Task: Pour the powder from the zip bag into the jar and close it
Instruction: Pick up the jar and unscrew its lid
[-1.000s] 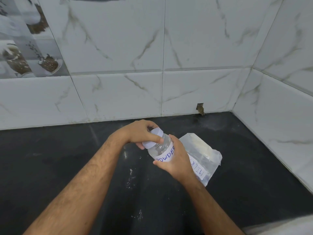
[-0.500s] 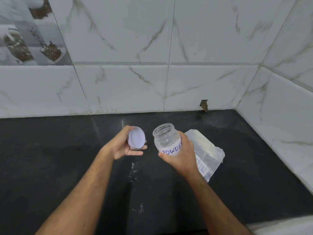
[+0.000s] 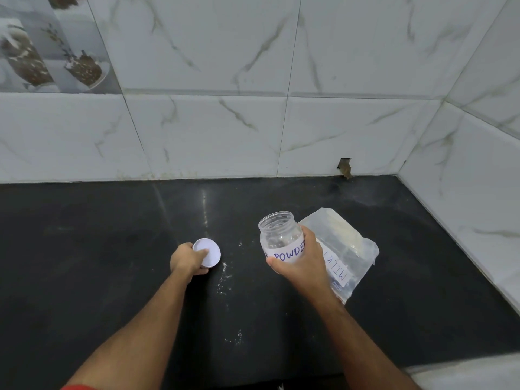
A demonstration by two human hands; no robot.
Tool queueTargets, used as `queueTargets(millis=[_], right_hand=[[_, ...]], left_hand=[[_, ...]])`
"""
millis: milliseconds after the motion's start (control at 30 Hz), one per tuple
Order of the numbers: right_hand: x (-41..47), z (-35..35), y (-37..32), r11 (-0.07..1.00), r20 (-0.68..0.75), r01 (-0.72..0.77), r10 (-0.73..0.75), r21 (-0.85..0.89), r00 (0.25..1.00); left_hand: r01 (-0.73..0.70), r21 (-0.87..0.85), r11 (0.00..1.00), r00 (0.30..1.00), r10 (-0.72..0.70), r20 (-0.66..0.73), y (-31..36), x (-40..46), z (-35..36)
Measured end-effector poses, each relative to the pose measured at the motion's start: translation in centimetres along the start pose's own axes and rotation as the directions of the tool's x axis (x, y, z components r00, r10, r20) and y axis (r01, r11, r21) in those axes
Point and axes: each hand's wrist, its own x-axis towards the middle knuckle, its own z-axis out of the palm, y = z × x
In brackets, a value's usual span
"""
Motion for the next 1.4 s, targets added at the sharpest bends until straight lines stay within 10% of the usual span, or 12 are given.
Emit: queueTargets(millis=[433, 667, 800, 900, 1400], right_hand=[[0.1, 1.3, 1.9, 0.986, 0.085, -0.097, 0.085, 0.139, 0.993], [0.4, 3.5, 3.9, 0.974, 0.213, -0.110, 0.068, 0.196, 0.975], [1.2, 5.0, 4.5, 0.978, 0.306, -0.071, 0.008, 0.195, 0.952], [2.2, 5.7, 4.5, 0.982, 0.406, -0.075, -0.002, 0.174, 0.914], [7.2, 5.9, 1.7, 0.997, 0.563, -0.026, 0.061, -0.070, 0.824]], left_hand=[[-0.093, 0.530, 0.843, 0.985, 0.155, -0.073, -1.0, 0.2, -0.1], [-0.291, 0.440, 0.850, 0.904, 0.395, -0.164, -0.8, -2.0, -0.2], [-0.515, 0.069, 0.854, 0.854, 0.505, 0.125, 0.7, -4.3, 1.5], [-0.472, -0.168, 0.865, 0.798, 0.501, 0.336, 1.1, -4.8, 1.6], [-0.405, -0.167, 0.899, 0.869, 0.435, 0.235, 1.5, -3.5, 1.3]])
